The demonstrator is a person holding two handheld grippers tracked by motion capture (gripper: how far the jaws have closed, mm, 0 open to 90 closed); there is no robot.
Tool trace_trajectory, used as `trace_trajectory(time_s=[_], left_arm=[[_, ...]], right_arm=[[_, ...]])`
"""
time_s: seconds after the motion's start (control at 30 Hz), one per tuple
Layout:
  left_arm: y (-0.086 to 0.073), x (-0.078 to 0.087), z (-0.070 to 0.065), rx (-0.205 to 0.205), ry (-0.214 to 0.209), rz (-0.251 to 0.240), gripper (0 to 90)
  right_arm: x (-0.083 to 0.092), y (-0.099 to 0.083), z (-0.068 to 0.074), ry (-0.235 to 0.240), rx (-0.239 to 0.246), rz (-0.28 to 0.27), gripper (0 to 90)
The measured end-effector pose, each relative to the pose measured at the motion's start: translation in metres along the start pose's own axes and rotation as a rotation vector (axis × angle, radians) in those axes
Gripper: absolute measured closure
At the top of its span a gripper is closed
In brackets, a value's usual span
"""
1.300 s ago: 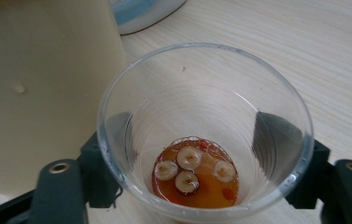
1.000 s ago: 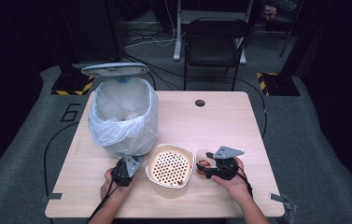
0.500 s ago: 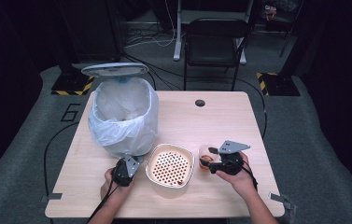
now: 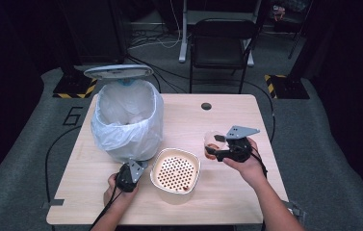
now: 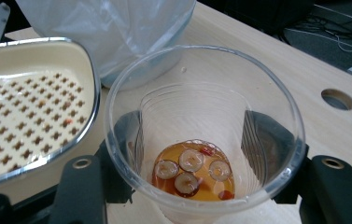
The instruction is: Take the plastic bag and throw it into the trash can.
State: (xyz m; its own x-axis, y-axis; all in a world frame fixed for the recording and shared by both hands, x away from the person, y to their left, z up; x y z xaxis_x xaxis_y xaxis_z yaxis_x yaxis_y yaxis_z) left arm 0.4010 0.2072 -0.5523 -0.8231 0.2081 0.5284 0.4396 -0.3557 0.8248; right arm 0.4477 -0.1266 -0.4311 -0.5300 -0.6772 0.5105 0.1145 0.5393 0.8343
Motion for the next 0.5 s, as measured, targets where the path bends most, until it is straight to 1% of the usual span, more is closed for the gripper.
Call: trace_trajectory(time_s=[0.03,0.2,0.27,0.3,0.33,0.43,0.5], left_arm=[[0.000,0.000,0.000,0.000,0.000,0.000,90.0],[0.000,0.000,0.000,0.001,-0.001,0.000,90.0],[0.000,0.000,0.000,0.001,-0.001,-0.001,89.9],[0.000,0.000,0.000,0.001,0.000,0.000,89.9],[0.000,0.000,0.000,0.003,-0.002,0.000,89.9],[0.000,0.000,0.000,0.007,-0.002,-0.002,89.9],[0.000,0.000,0.000,0.007,-0.002,-0.002,89.9]], right_arm=[[-0.001,0.003,-0.001,-0.004,-0.002,-0.003,39.1],[-0.004,0.021,-0.005,0.004,0.020,-0.017,39.5],[-0.006,0.028,-0.006,0.007,0.038,-0.025,39.6],[-0.007,0.031,-0.006,0.008,0.037,-0.033,39.7],[-0.007,0.034,-0.006,0.015,0.047,-0.037,39.7],[-0.010,0.041,-0.004,0.031,0.051,-0.045,39.8],[-0.012,0.047,-0.004,0.042,0.070,-0.046,39.8]])
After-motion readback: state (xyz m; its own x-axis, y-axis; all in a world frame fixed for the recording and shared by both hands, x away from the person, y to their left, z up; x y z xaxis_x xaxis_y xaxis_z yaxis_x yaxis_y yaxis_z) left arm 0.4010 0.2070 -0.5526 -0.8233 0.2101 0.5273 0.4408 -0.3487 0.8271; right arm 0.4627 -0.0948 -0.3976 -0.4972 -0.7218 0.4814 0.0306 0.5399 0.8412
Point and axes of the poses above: each handheld gripper's, and its own axes: x roughly backward along the jaws, y roughly out of its top, z roughly to its left, the point moved 4 cm from there along -x, roughly forward along the jaws, and after that the axes turned 13 degrees about x, right-handed, at the moved point
